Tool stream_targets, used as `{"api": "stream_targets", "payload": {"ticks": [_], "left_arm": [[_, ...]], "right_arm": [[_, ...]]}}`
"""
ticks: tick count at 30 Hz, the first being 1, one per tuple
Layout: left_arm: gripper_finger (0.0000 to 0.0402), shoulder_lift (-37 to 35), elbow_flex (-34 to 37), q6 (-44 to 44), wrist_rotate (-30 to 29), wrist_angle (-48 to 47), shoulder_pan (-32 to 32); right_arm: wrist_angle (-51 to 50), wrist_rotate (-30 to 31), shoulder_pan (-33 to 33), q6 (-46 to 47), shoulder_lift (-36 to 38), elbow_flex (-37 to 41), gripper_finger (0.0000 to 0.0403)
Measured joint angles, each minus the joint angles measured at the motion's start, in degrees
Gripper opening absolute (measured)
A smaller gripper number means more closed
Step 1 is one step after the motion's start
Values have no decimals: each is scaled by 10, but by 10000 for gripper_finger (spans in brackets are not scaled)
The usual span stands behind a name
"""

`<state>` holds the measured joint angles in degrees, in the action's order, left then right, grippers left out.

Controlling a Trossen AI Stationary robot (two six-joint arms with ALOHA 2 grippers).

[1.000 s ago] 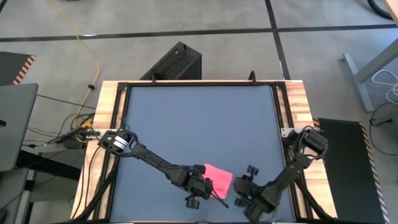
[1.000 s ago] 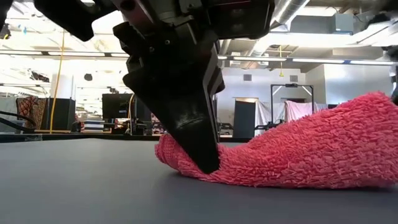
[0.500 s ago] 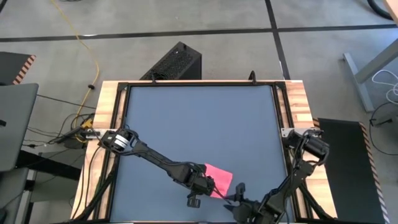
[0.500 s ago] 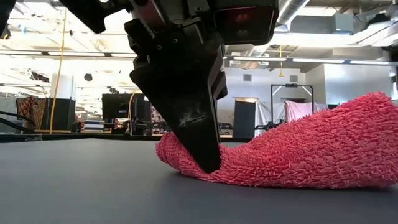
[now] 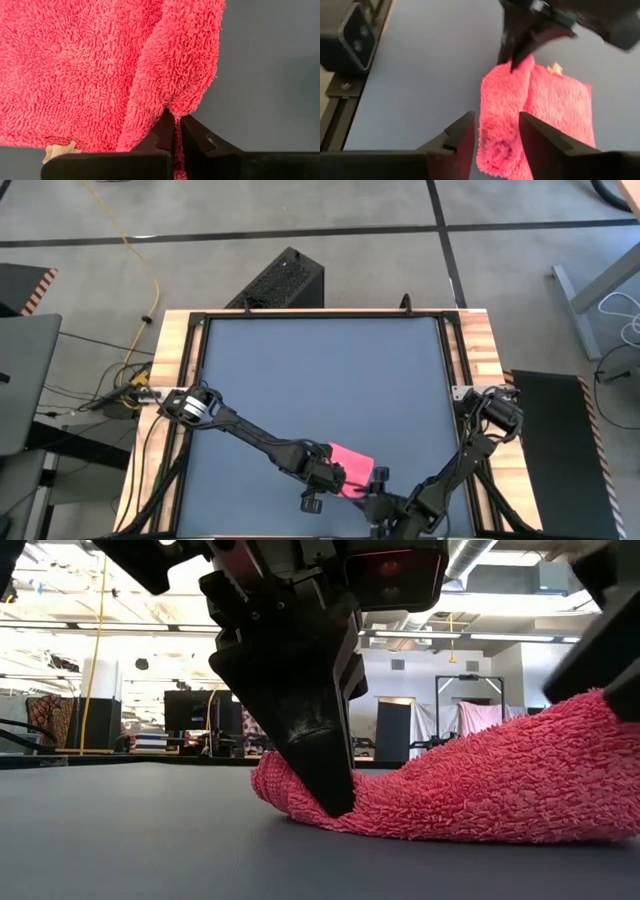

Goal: Roll towel
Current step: Roll the microfiber towel

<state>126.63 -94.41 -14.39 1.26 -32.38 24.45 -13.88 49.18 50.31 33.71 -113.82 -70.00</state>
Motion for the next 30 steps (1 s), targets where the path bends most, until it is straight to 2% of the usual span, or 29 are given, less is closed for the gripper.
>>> {"api": "stream_targets", "payload": {"ticks": [6, 12, 20, 25, 30], "left_arm": [[0, 0, 0, 4, 0, 0, -1], [0, 0, 0, 5, 0, -1, -1], [0, -2, 0, 14, -5, -1, -1], [0, -2, 0, 14, -7, 0, -1], [0, -2, 0, 19, -7, 0, -1]], "right_arm": [[-57, 1, -1, 120, 0, 0, 96], [-57, -2, -2, 192, 0, 3, 18], [-83, -67, 0, 382, 1, 3, 16], [-152, -64, 1, 443, 1, 3, 14], [-154, -89, -3, 455, 1, 8, 14]]}}
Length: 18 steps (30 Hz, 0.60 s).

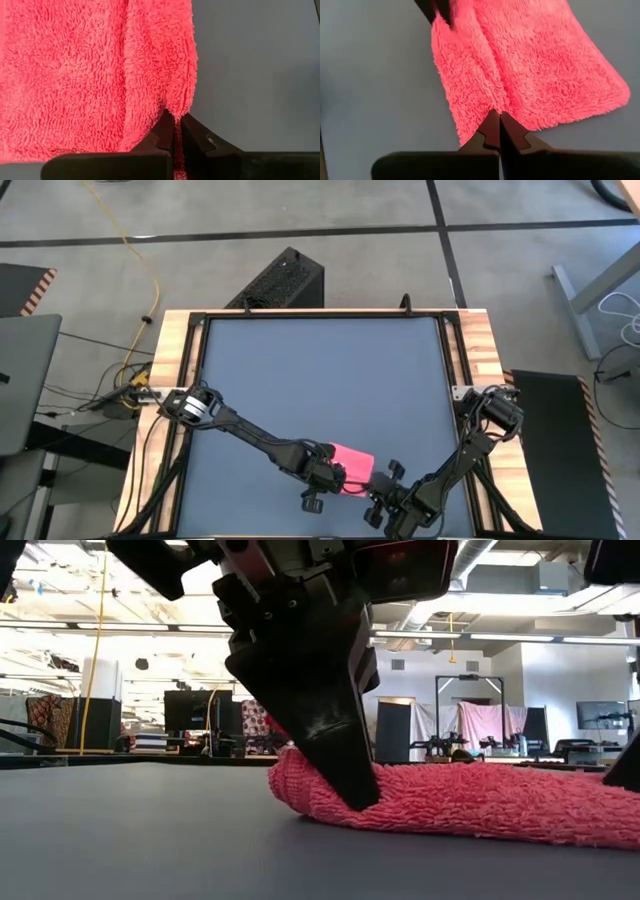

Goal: Roll towel
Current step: Roll the microfiber towel

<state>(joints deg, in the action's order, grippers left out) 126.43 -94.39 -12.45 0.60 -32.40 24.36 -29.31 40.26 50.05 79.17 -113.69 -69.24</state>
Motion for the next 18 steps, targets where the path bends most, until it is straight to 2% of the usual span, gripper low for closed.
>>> {"api": "stream_targets", "payload": {"ticks": [3, 8, 13, 18], "left_arm": [[9, 0, 0, 28, -11, 0, 0], [54, -7, 0, 69, -18, -1, 7], [93, -22, 0, 88, -69, -12, 19], [106, -38, 0, 123, -110, 2, 42]], "right_arm": [[2, -20, -5, 12, 1, 10, 14], [40, -20, -11, 21, 3, 39, 13], [43, -30, -11, 25, 3, 40, 13], [40, -37, -11, 35, 2, 41, 13]]}}
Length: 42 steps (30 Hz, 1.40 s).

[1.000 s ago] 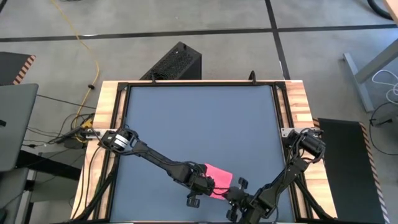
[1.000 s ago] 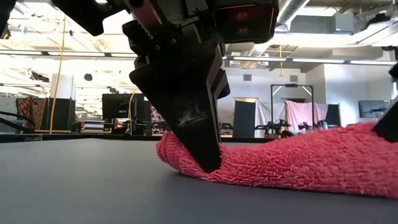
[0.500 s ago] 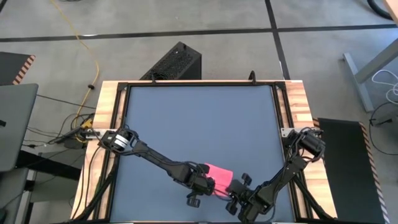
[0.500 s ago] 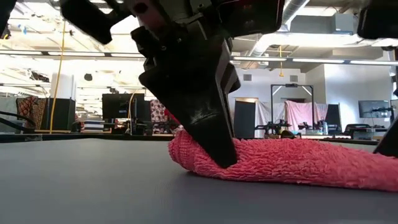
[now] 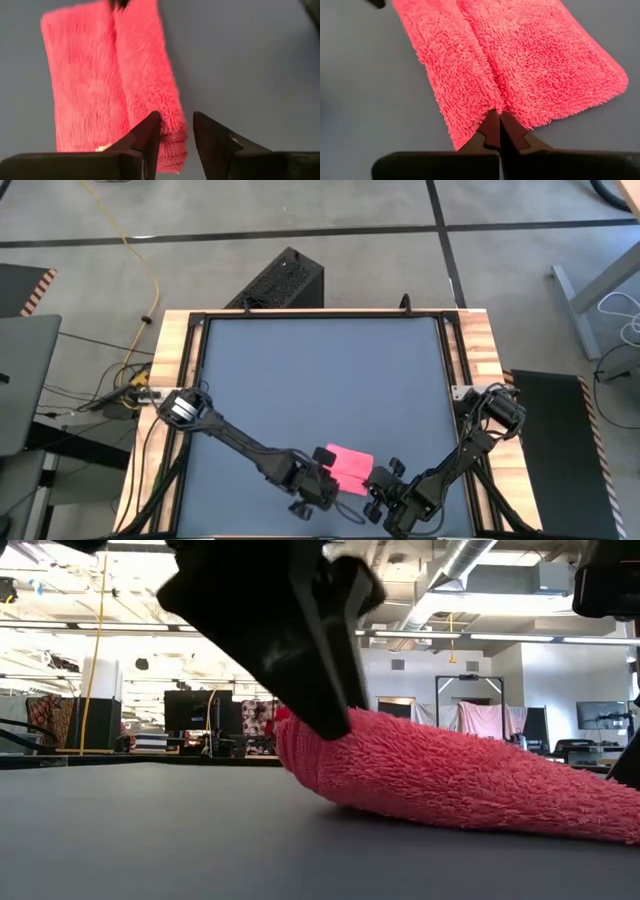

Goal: Roll towel
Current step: Roll the microfiber towel

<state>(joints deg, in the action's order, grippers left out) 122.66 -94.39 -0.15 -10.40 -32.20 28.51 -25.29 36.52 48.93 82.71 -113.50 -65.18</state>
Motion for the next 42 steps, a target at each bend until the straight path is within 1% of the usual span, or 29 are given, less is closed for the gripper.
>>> {"api": "stream_targets", "payload": {"ticks": [2, 5, 9, 10, 11, 15, 19, 22, 25, 29, 32, 36, 38, 42], "left_arm": [[107, 0, 0, 12, -25, 17, 13], [107, 2, 0, 30, -80, 40, 31], [107, 3, 0, 33, -197, 43, 49], [107, 3, 0, 34, -220, 47, 52], [107, 3, 0, 39, -230, 58, 55], [108, 18, -1, 99, -198, 117, 59], [114, 44, 1, 173, -194, 148, 57], [128, 47, 0, 187, -201, 163, 55], [151, 50, 0, 201, -215, 154, 55], [181, 50, 0, 201, -223, 149, 52], [194, 50, 1, 176, -231, 131, 41], [198, 50, 8, 136, -219, 130, 31], [198, 50, 8, 130, -197, 131, 30], [199, 50, 8, 127, -193, 135, 34]], "right_arm": [[1, 0, 0, 0, 0, 0, 13], [0, -2, 0, 5, -1, 1, 14], [1, -5, 0, 11, -1, 1, 14], [1, -6, 0, 15, -1, 1, 14], [1, -7, 0, 16, -1, 1, 14], [1, -10, 0, 18, -1, 1, 15], [1, -20, -5, 15, -1, 1, 15], [1, -22, -6, 14, -1, 1, 15], [2, -22, -6, 10, -2, 1, 15], [1, -22, -6, 8, -2, 1, 16], [5, -21, -6, 8, -2, 1, 16], [4, -21, -5, 8, -2, 1, 16], [4, -21, -6, 8, -2, 1, 16], [3, -21, -6, 8, -2, 1, 16]]}}
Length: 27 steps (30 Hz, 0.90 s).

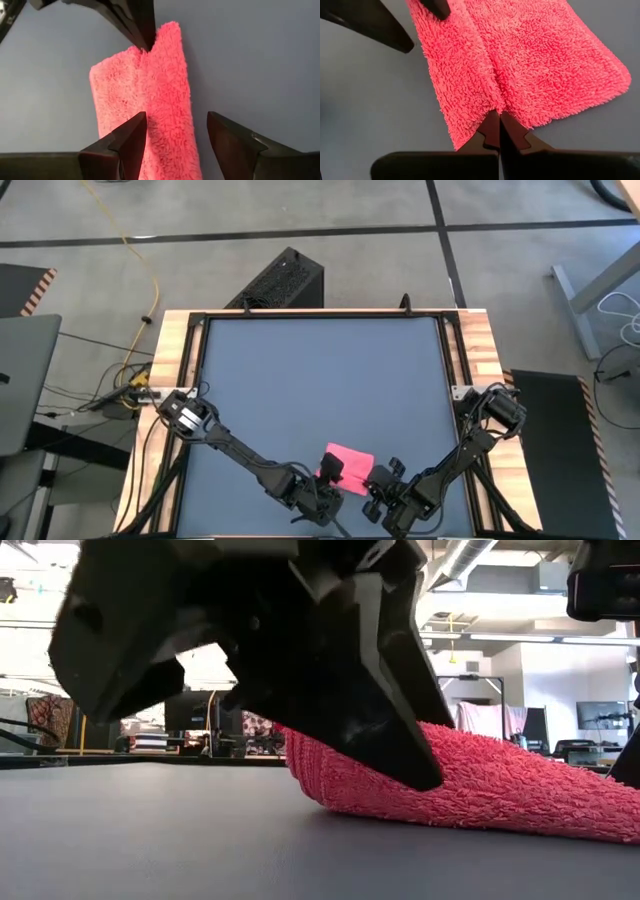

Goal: Roll towel
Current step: Roll the microfiber towel

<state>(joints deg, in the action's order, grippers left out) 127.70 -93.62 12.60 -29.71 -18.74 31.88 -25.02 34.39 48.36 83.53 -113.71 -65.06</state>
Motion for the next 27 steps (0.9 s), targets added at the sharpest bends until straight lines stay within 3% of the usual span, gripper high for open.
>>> {"api": "stream_targets", "payload": {"ticks": [9, 16, 22, 27], "left_arm": [[194, 35, -1, -3, -40, 22, 5], [119, 35, -2, -24, -44, 19, 5], [15, 37, -2, -71, 2, 7, -8], [6, 33, -4, -125, 86, 1, -27]], "right_arm": [[2, 0, 0, 0, 0, 0, 16], [6, 0, 3, 5, 0, 0, 16], [20, 1, 3, 5, 1, 1, 35], [17, -2, 5, -8, 5, 0, 70]]}}
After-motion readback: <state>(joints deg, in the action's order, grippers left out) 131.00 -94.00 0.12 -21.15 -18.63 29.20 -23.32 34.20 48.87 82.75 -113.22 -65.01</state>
